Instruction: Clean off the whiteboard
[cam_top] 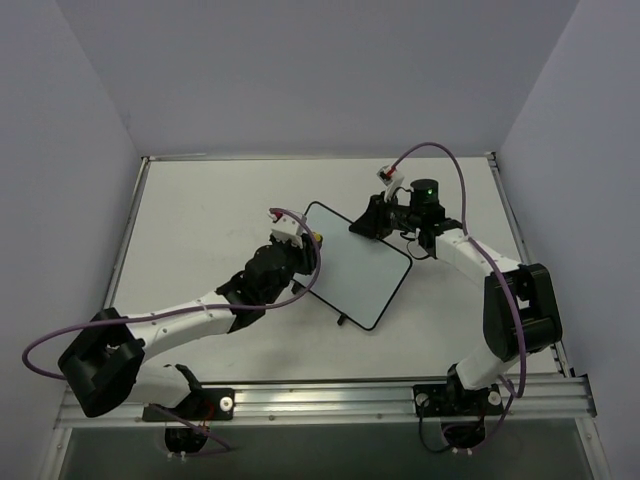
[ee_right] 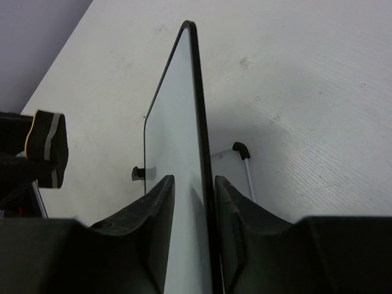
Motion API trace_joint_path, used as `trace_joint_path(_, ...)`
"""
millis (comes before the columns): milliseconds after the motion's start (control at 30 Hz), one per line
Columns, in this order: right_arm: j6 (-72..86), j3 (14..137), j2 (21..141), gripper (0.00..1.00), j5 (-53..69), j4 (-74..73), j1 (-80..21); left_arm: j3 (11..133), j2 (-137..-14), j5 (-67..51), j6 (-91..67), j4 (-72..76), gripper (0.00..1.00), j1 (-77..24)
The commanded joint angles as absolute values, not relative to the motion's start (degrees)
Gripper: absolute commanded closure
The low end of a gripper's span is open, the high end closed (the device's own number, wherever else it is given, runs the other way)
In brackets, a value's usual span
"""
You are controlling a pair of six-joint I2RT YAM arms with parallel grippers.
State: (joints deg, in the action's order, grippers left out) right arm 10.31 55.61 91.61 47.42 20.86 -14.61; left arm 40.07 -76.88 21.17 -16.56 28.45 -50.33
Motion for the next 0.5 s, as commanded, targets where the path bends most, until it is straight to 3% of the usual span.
trace_joint_path(0,10.63,55.90,90.79,0.69,48.87,19.16,-16.00,41.04,-73.92,27.77,-19.60,23.65,0.98,-48.43)
trace_joint_path(167,10.90,55.90,90.44,0.41,48.78,19.68,-16.08,41.75,-71.81,29.53,-21.27,19.87,0.98,-45.88)
trace_joint_path(467,11.34,56.34,89.74,0.21,47.90,19.16,-16.08,42.54,-69.35,29.53,-21.62,16.88,0.97,-42.63)
